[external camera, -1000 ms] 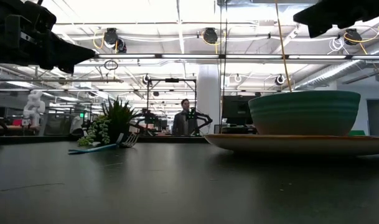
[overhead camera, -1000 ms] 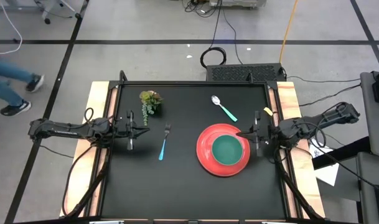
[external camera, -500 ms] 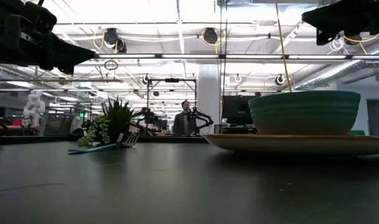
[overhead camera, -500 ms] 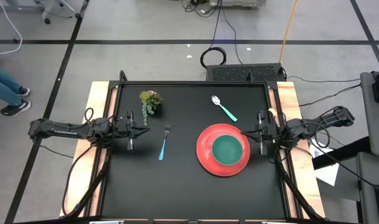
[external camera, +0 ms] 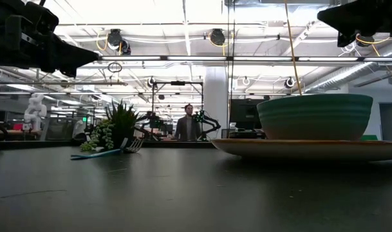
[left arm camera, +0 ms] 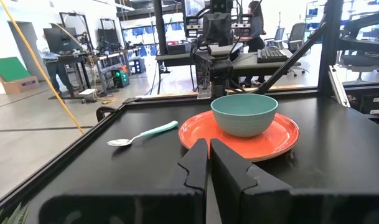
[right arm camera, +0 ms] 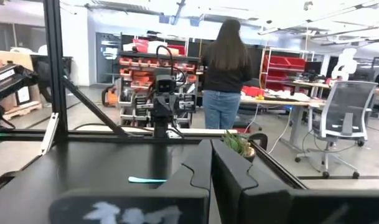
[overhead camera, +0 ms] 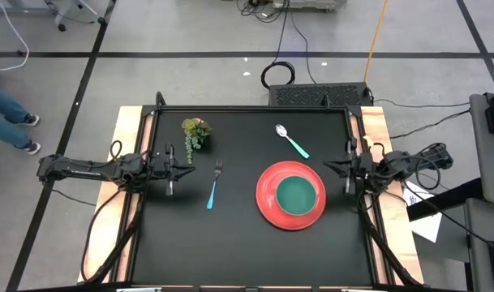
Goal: Set table place
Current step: Put the blue fork on the orange plate to the left of the green bowl
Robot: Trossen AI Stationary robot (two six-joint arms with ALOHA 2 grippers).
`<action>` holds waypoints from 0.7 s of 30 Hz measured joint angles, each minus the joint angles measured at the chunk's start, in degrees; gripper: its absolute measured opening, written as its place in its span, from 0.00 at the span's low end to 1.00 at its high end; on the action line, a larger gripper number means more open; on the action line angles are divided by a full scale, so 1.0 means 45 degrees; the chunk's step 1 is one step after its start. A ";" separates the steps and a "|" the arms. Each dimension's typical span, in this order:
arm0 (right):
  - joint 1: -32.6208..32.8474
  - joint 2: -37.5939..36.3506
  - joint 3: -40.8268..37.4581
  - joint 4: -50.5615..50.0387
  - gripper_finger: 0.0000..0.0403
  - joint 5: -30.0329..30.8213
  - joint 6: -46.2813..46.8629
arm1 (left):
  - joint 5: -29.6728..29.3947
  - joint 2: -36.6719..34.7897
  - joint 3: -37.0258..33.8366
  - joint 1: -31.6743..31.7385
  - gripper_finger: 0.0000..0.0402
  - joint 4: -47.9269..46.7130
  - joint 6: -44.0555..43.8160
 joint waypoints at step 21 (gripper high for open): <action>-0.0010 -0.1006 -0.1219 -0.0397 0.00 -0.3083 0.0449 | -0.0312 0.0004 0.0001 -0.0002 0.06 0.0003 0.0007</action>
